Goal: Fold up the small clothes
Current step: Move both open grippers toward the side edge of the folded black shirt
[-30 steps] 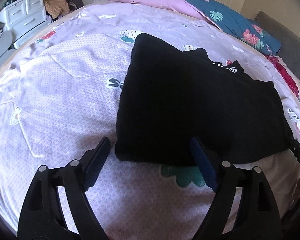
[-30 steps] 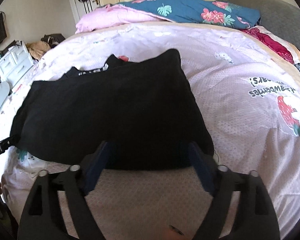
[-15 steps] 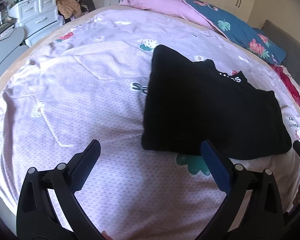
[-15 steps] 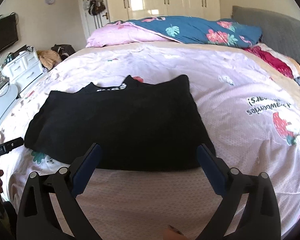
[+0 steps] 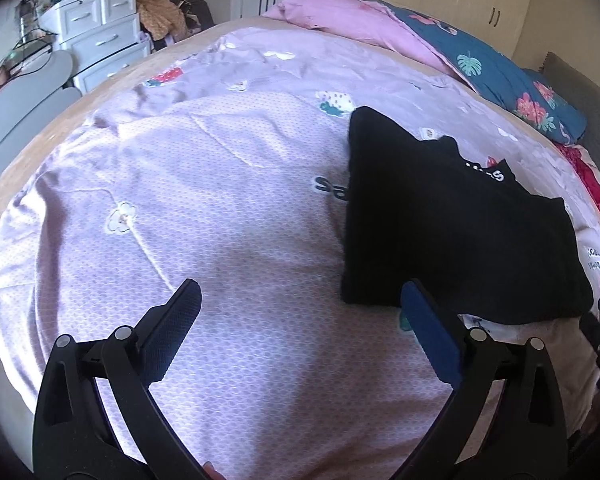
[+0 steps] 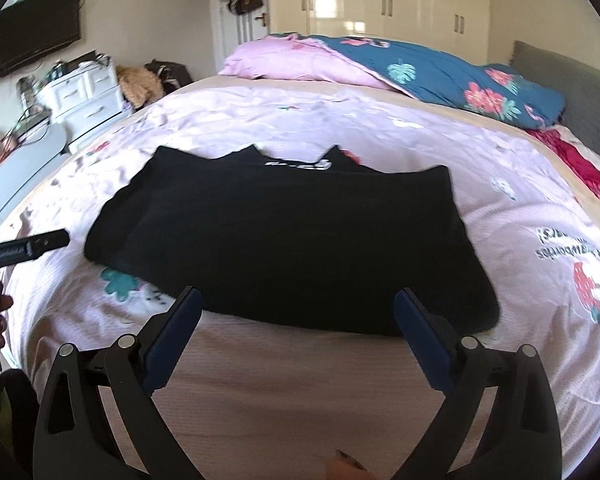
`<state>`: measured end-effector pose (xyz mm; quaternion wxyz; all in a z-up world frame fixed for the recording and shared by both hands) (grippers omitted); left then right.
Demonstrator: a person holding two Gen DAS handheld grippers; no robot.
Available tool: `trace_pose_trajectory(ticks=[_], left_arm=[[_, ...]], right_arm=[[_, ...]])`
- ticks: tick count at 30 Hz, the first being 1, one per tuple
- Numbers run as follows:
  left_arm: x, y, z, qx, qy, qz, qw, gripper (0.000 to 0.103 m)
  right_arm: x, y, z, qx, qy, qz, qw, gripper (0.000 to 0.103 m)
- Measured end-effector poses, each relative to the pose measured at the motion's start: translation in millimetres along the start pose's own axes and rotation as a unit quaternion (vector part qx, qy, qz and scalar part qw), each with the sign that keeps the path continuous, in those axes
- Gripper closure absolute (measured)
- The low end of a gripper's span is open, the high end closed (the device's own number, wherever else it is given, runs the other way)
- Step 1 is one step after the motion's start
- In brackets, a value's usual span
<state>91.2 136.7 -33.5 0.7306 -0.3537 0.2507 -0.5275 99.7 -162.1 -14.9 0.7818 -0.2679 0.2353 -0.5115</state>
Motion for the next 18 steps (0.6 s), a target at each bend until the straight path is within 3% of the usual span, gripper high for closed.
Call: trace_pose_trajectory(ticks=[18], left_arm=[[-30,6,9,0.004,-0.032,0.022,0.9992,0.009]], right_arm=[[-100,44,7,-0.027,-0.119,0.035,0.992,0.007]])
Point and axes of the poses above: each gripper's, at about its wrist camera, not at the fingertips, and y roughly the way its jaws point, x to its right, z to its top, the point moved 1 cm from there along y, roughly the way its jaws point, and after that the axes turned 8 degrees about z, right-handed, at the moved point
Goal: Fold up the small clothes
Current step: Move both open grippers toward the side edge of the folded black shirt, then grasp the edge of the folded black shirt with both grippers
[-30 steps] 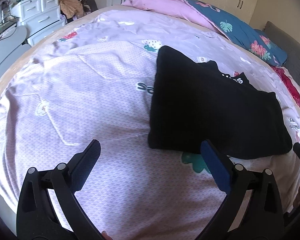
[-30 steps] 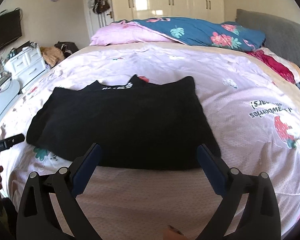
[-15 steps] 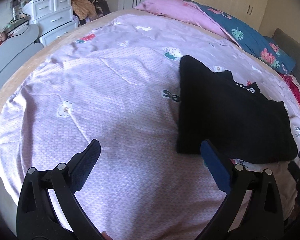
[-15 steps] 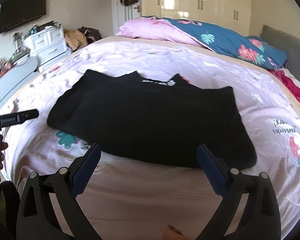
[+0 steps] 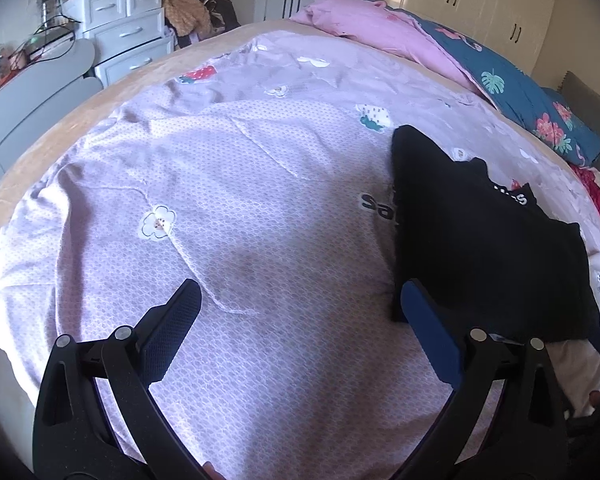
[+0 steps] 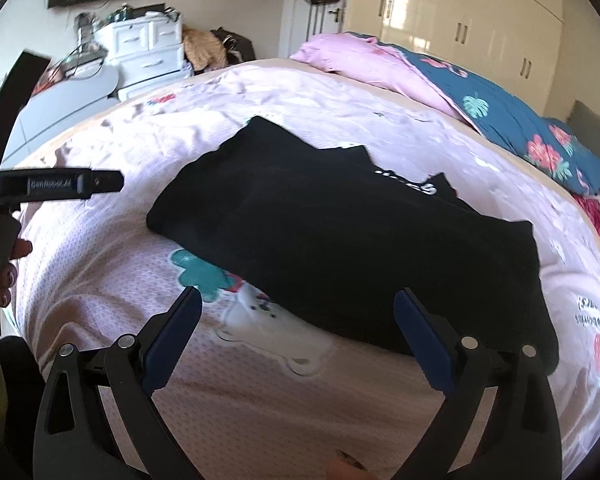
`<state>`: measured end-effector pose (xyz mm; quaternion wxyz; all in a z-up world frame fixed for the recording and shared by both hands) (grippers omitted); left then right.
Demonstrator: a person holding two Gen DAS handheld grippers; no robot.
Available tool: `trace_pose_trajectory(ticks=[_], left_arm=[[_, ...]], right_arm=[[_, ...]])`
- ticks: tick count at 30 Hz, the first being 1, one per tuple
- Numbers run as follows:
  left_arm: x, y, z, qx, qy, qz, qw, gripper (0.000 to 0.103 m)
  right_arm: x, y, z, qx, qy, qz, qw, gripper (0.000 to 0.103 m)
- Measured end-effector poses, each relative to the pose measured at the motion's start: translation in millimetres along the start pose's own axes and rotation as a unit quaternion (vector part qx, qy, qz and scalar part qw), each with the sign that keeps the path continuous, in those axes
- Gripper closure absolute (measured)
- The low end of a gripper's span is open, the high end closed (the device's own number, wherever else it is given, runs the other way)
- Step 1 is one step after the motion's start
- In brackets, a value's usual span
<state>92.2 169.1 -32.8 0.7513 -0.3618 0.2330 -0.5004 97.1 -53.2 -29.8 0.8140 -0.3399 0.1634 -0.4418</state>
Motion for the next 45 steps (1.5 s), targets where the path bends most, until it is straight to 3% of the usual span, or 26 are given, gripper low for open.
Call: trace_pose_trajectory(ticks=[16,30,34,35,36,38,40,42,45], left_arm=[[-11,21,16,-0.005,-0.022,0.015,0.9996,0.009],[7,46,62,0.006,-0.007,0.029,0.9995,0.009],[14,56,75,-0.004,-0.012,0.014,0.9998,0.009],[17,60,79,-0.009,-0.012,0.006,0.9999,0.009],[19,62,82,-0.014,-0.012,-0.003,0.9998,0.009],[26,67,87,-0.026,-0.017,-0.026,0.9992,0.009],[33,74,93,-0.05,-0.033,-0.076,0.9953,0.009],[43,79,97,-0.063,-0.038,-0.102,0.992,0.009],[61,86,101,-0.085,-0.028,-0.121,0.9886,0.009]], right_arm=[[-52,68,14,-0.043,-0.107,-0.026,0.993,0.007],[-43,115,45,-0.054,-0.12,-0.048,0.99,0.007],[-38,117,51,-0.034,-0.124,-0.06,0.99,0.008],[-36,113,52,-0.023,-0.119,-0.058,0.991,0.011],[-34,107,53,-0.011,-0.116,-0.047,0.992,0.023],[-34,97,52,0.005,-0.118,-0.029,0.993,0.038],[-36,87,50,0.024,-0.13,-0.024,0.991,0.054],[-37,77,50,0.043,-0.132,-0.015,0.99,0.073],[-37,65,49,0.057,-0.13,-0.014,0.99,0.085]])
Point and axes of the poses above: each gripper's, at about its wrist camera, not at the fingertips, and y roughly the way its jaws point, x to its right, z to its top, the point moved 1 cm from there along y, roughly the way its jaws point, and after that the axes turned 8 degrees about z, right-handed, at the moved point
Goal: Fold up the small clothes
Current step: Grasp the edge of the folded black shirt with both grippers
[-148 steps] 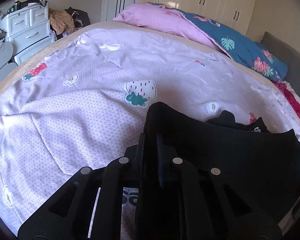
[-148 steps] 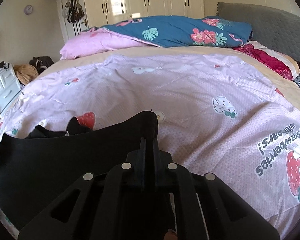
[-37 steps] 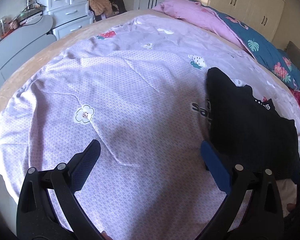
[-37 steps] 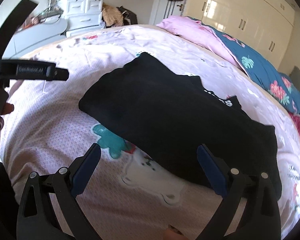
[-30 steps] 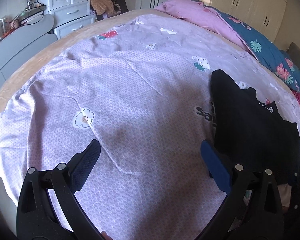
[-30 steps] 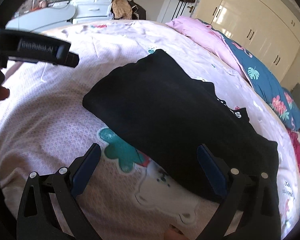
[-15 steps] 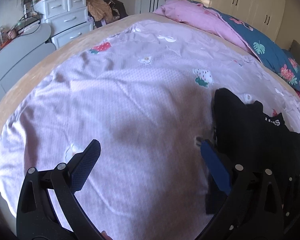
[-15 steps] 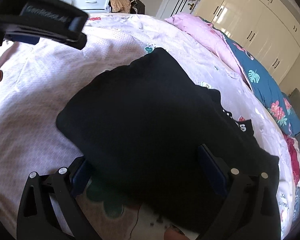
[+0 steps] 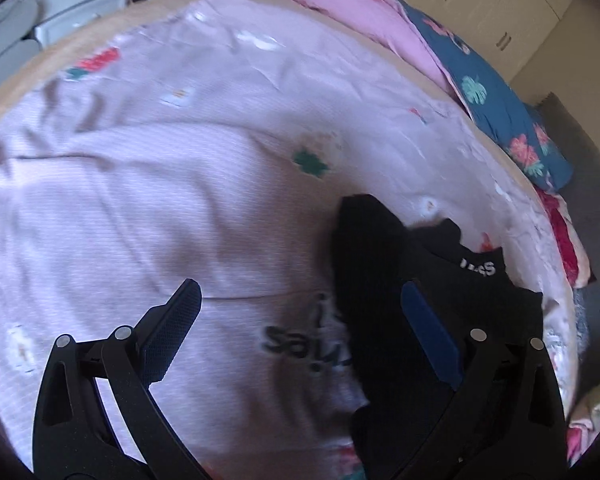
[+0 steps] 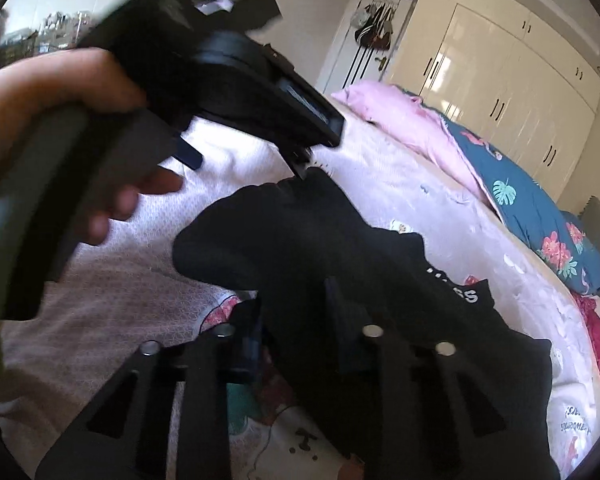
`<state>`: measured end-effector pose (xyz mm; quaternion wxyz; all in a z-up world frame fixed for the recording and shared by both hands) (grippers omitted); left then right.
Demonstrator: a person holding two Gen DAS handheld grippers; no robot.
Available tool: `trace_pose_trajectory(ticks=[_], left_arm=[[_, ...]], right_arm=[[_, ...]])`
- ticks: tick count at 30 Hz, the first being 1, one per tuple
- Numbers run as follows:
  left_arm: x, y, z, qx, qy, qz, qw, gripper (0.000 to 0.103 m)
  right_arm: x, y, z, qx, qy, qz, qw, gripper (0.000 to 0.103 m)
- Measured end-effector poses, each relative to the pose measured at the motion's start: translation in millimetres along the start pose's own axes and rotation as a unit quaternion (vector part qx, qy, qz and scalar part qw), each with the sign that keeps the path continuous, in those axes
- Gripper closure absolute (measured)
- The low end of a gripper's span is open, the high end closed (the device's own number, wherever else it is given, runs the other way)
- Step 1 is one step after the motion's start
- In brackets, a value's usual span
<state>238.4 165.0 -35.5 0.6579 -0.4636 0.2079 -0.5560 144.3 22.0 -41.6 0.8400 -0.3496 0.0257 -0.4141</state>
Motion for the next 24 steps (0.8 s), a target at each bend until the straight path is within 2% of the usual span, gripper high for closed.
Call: trace_pose_trajectory(ticks=[1,4,7,9,10,14,17,20,24], left_arm=[[5,4,1,-0.006,0.005,-0.004,1.0,0.009],[19,16,1,-0.026,0.017,-0.004,0.9995,0.009],[30,26,-3,-0.045,0.022,-0.019,0.9986,0.009],[39,27,-6,-0.042,0.025,-0.03,0.9983,0.009],[41,27,-6,-0.04,0.027,-0.031,0.9984,0.013],[59,19,-8,-0.034,0.044,-0.048,0.9973,0.064],[73,11,-10,-0.025,0.06,-0.054,0.9964,0.082],[86,0,-12,-0.013,0.076,-0.056,0.9954,0.09],[109,-20,-13,0.01,0.098,-0.059,0.9934,0.092]], right_arm=[[2,-4,0,0.007,0.002,0.0,1.0,0.088],[9,-16,-1,0.021,0.01,-0.006,1.0,0.089],[19,-23,-3,0.029,0.024,-0.001,0.999,0.089],[22,-28,-4,0.034,0.032,0.001,0.999,0.089],[24,-32,-5,0.037,0.035,-0.001,0.999,0.089],[31,-42,-8,0.046,0.048,-0.007,0.998,0.09],[35,-50,-12,0.052,0.056,-0.013,0.997,0.09],[39,-57,-16,0.058,0.067,-0.018,0.996,0.09],[49,-72,-20,0.071,0.086,-0.028,0.993,0.09]])
Point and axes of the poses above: each gripper's, at about its wrist camera, not at the fingertips, and y roughly the way its jaws point, x to its right, z to its top, the point moved 1 cm from there along y, roughly the way its jaws point, and after that the axes turned 8 degrees about z, right-handed, at the moved point
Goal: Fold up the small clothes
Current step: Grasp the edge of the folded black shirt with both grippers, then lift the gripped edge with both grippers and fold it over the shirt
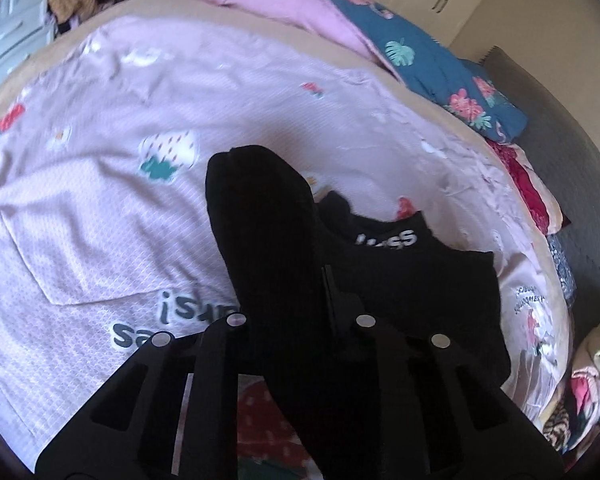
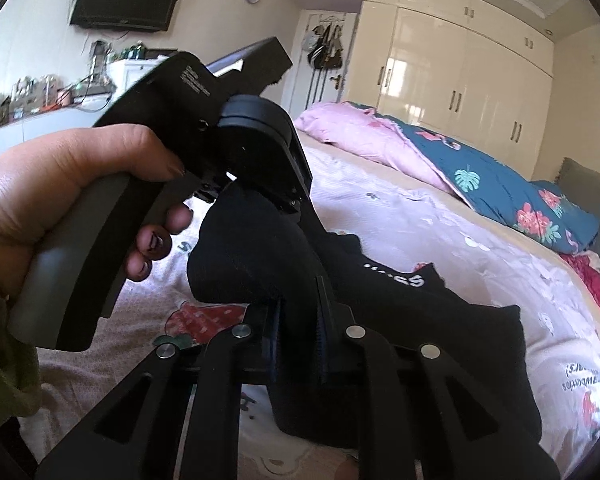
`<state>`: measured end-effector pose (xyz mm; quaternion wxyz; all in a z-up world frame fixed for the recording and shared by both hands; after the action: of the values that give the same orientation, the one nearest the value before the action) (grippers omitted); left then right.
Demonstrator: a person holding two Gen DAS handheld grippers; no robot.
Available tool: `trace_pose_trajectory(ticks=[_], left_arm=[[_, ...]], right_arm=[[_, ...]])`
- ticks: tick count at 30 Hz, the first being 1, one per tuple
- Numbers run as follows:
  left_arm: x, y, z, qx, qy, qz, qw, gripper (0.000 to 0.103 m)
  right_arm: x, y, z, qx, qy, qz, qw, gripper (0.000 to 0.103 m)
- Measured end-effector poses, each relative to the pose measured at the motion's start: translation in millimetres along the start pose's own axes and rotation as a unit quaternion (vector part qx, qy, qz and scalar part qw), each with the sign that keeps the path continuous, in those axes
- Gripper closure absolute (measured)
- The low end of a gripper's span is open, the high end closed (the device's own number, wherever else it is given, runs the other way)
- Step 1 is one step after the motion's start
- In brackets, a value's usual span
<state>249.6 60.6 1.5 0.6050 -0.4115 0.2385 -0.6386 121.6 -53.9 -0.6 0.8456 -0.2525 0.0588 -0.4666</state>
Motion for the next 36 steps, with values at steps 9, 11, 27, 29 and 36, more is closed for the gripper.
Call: trace_pose_trajectory(ticks=[9,11,27,29,36], left_arm=[[53,-19,12,0.025,0.039,-0.014,0.9988,0.092],[66,-20,13,0.026,0.046,-0.017,0.9984,0.092],[141,-8,5,0.008,0.1,-0.021,0.9947,0.092],[153,-4,4,0.001,0.108,-0.023,0.9939,0.092],[181,9,-3,-0.013,0.132,-0.022,0.991,0.091]], right_arm=[[36,-31,-2,0.028,0.051,-0.03,0.998,0.093],[44,-36,-4,0.032,0.06,-0.038,0.997,0.093],[91,-65,-31,0.041,0.145,-0.062,0.987,0.094],[98,-68,-36,0.039,0.16,-0.063,0.984,0.094],[120,-73,-51,0.034,0.206,-0.066,0.976,0.094]])
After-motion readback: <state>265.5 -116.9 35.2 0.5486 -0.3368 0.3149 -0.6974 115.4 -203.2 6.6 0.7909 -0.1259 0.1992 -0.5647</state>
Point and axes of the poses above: each gripper's, at about its wrist camera, not at the fingertips, and y roughly the way its jaws point, x to its right, z to its top, the point moved 1 cm from there along y, roughly the way its jaws point, and after that the axes turned 8 degrees about z, right-handed, at the moved point
